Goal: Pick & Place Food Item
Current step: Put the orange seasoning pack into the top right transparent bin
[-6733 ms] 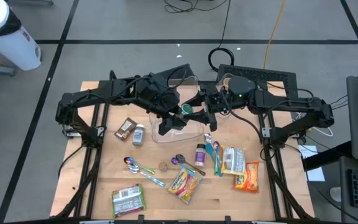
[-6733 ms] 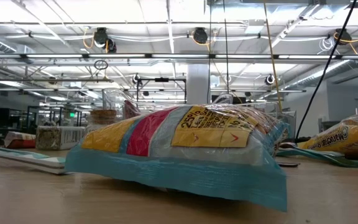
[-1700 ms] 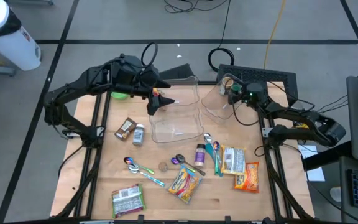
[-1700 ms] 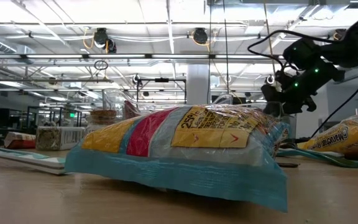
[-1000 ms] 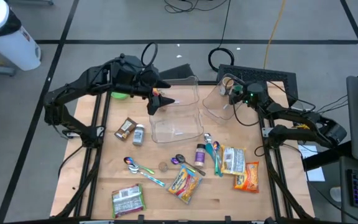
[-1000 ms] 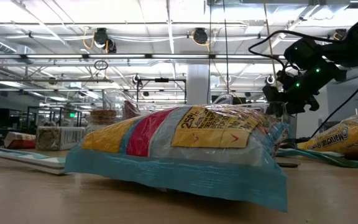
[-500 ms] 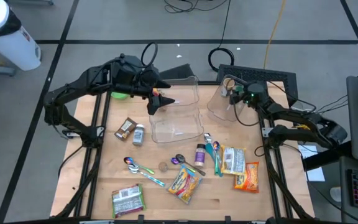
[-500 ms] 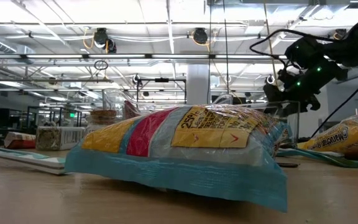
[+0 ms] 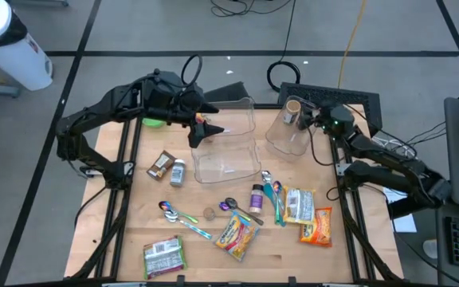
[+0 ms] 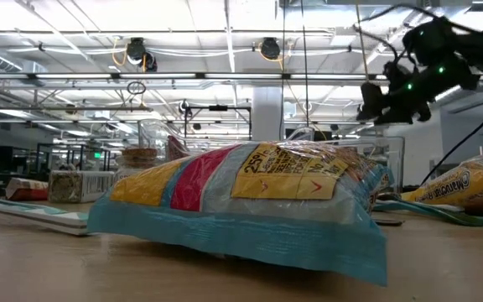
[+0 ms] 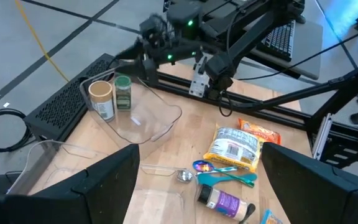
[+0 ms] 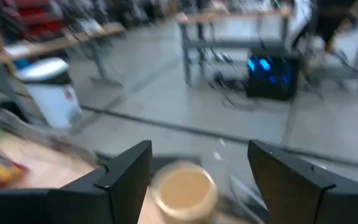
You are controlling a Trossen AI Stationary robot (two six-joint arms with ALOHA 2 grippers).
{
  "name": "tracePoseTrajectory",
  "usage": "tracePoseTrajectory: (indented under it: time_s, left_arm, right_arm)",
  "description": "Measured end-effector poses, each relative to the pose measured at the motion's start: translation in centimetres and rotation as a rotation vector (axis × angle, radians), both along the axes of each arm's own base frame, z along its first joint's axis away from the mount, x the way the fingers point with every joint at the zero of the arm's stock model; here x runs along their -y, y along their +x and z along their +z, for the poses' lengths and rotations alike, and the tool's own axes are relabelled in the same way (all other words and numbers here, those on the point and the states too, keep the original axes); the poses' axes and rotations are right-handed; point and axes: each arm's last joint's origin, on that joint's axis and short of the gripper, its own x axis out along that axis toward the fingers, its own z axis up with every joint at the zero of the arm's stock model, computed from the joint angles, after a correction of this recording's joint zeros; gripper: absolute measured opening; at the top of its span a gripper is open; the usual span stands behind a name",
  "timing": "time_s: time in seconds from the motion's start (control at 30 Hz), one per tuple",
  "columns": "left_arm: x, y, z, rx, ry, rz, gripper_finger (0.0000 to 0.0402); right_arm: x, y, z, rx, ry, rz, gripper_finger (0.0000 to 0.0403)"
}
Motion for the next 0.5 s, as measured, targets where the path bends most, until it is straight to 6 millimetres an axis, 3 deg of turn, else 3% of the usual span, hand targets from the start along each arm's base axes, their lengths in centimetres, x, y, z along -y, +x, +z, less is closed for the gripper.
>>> tracePoseTrajectory:
  time_s: [0.23,0.5]
  left_arm:
    - [-0.1,-2.3,1.1,0.014,0.012,0.017,0.0344]
    - [0.4,-7.8,2.6,0.004,0.023,0.043,0.0344]
  right_arm:
    - [-2.0,1.6,4.3,0.135,-0.167,0.172,0.0258]
    - [-5.3,4.5,7.6,0.276,-0.224,0.439,0.0258]
